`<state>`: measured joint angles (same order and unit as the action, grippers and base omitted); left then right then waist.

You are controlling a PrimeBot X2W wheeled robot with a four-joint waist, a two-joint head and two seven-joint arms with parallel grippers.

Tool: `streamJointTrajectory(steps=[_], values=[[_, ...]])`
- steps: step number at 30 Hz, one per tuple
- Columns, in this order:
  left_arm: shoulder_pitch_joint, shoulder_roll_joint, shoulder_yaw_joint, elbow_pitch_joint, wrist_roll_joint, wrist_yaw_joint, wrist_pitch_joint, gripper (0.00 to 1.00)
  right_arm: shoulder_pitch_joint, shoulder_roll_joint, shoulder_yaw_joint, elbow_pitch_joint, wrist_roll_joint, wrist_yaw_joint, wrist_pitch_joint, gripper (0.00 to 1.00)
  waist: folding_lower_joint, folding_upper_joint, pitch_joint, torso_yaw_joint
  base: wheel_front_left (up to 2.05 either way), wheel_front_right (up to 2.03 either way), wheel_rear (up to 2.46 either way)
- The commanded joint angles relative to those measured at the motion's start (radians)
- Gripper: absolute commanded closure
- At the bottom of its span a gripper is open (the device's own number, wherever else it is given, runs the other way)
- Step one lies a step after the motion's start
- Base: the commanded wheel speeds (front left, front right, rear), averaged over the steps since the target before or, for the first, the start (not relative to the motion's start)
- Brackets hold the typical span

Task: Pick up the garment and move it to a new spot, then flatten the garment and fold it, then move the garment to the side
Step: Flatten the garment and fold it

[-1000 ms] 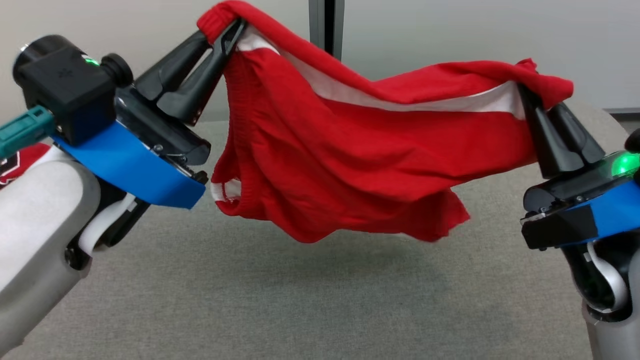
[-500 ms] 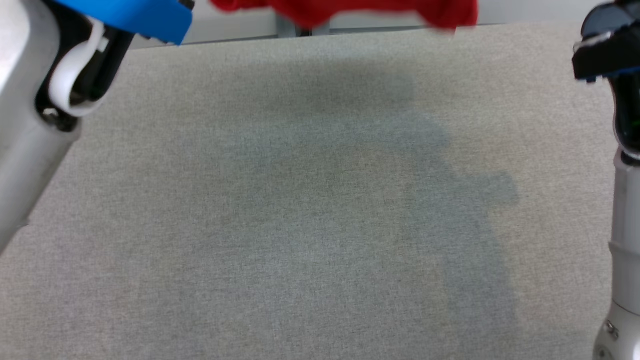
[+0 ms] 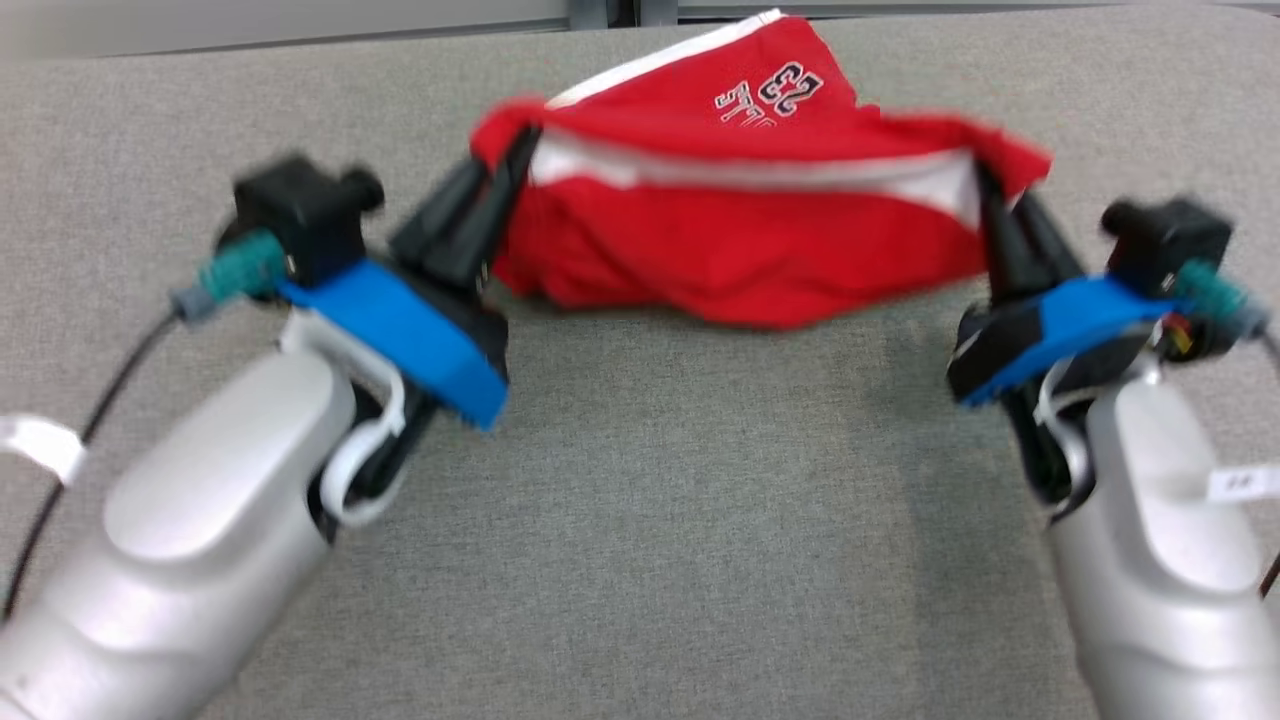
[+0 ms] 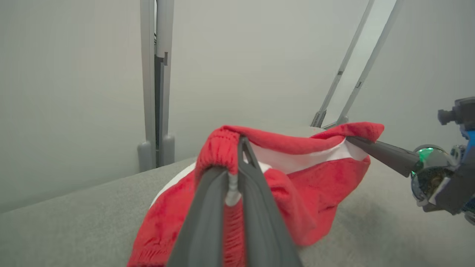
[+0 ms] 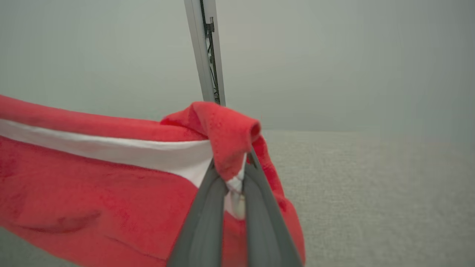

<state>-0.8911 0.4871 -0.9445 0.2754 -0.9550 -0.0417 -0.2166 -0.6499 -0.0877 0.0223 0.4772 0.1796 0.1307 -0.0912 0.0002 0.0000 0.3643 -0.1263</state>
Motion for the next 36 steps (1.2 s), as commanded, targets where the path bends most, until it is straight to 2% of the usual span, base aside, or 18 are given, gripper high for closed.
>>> streamJointTrajectory(steps=[1,6,11,17,18,23,28,36], values=[[0.043,0.000,0.002,-0.005,-0.015,-0.003,-0.014,1.00,0.035,0.007,0.010,0.018,0.015,0.000,-0.028,1.00,-0.0002,0.0000,-0.008,-0.003,0.00,0.00,0.00],[0.184,0.012,0.010,-0.053,-0.025,0.026,-0.039,1.00,0.147,0.017,0.041,0.048,0.043,0.000,-0.092,1.00,-0.0002,0.0000,-0.058,-0.006,0.00,0.00,0.00],[0.333,0.021,0.030,-0.140,-0.002,0.079,-0.049,1.00,0.285,0.028,0.029,0.003,0.051,0.000,-0.127,1.00,-0.0002,0.0000,-0.132,-0.014,0.00,0.00,0.00],[0.550,0.006,0.096,-0.285,0.007,0.149,-0.049,1.00,0.499,0.037,0.019,-0.147,0.089,0.000,-0.104,1.00,-0.0002,0.0000,-0.209,-0.019,0.00,0.00,0.00],[0.550,0.006,0.096,-0.285,0.007,0.149,-0.049,1.00,0.499,0.037,0.019,-0.147,0.089,0.000,-0.104,1.00,-0.0002,0.0000,-0.209,-0.019,0.00,0.00,0.00],[0.680,0.004,0.107,-0.363,0.010,0.183,-0.050,1.00,0.622,0.037,-0.007,-0.324,0.073,0.000,-0.011,1.00,-0.0002,0.0000,-0.229,-0.011,0.00,0.00,0.00],[0.686,-0.035,0.113,-0.354,0.000,0.187,-0.050,1.00,0.624,0.037,-0.063,-0.415,0.031,0.000,0.095,1.00,-0.0002,0.0000,-0.205,0.031,0.00,0.00,0.00],[0.560,-0.124,0.113,-0.223,-0.023,0.118,-0.025,1.00,0.424,-0.009,-0.112,-0.388,-0.049,0.000,0.251,1.00,-0.0002,0.0000,-0.108,0.110,0.00,0.00,0.00]])
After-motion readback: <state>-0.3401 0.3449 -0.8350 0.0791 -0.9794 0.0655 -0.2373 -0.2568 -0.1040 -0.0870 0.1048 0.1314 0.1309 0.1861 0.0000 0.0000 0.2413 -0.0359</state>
